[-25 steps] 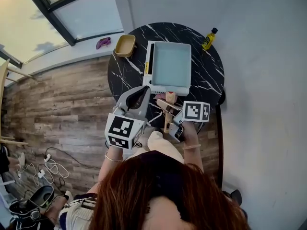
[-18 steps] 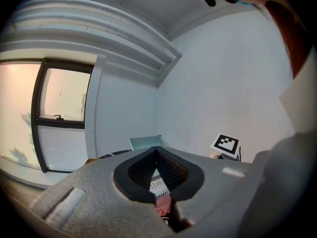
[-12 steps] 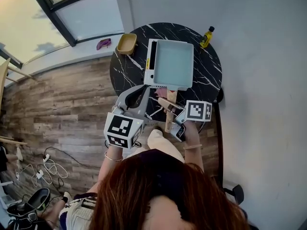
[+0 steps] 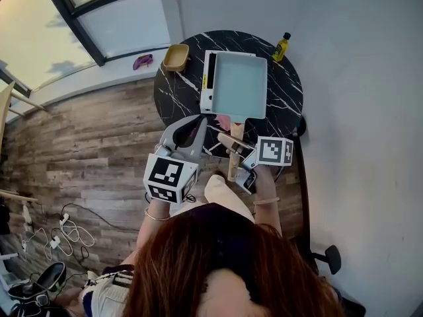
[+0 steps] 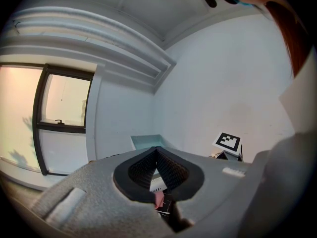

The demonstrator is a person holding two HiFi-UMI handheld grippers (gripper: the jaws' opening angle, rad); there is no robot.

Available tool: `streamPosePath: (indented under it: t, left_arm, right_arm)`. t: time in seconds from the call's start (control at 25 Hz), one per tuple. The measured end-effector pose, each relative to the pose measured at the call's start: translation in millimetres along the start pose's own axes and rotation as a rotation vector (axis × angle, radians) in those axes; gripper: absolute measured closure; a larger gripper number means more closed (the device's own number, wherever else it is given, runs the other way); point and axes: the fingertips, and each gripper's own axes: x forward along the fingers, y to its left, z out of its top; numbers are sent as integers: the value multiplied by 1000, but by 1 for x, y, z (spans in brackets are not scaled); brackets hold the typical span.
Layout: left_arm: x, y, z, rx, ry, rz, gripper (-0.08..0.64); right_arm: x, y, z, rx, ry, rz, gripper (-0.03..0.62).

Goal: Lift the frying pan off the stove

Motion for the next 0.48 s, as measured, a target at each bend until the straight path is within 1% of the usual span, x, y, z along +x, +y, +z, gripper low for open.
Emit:
streamPosePath:
  t: [0.48]
  left_arm:
    - [-60, -18, -1, 0, -22, -1, 548]
  right_arm:
    - [-17, 36, -46, -28, -13, 1, 489]
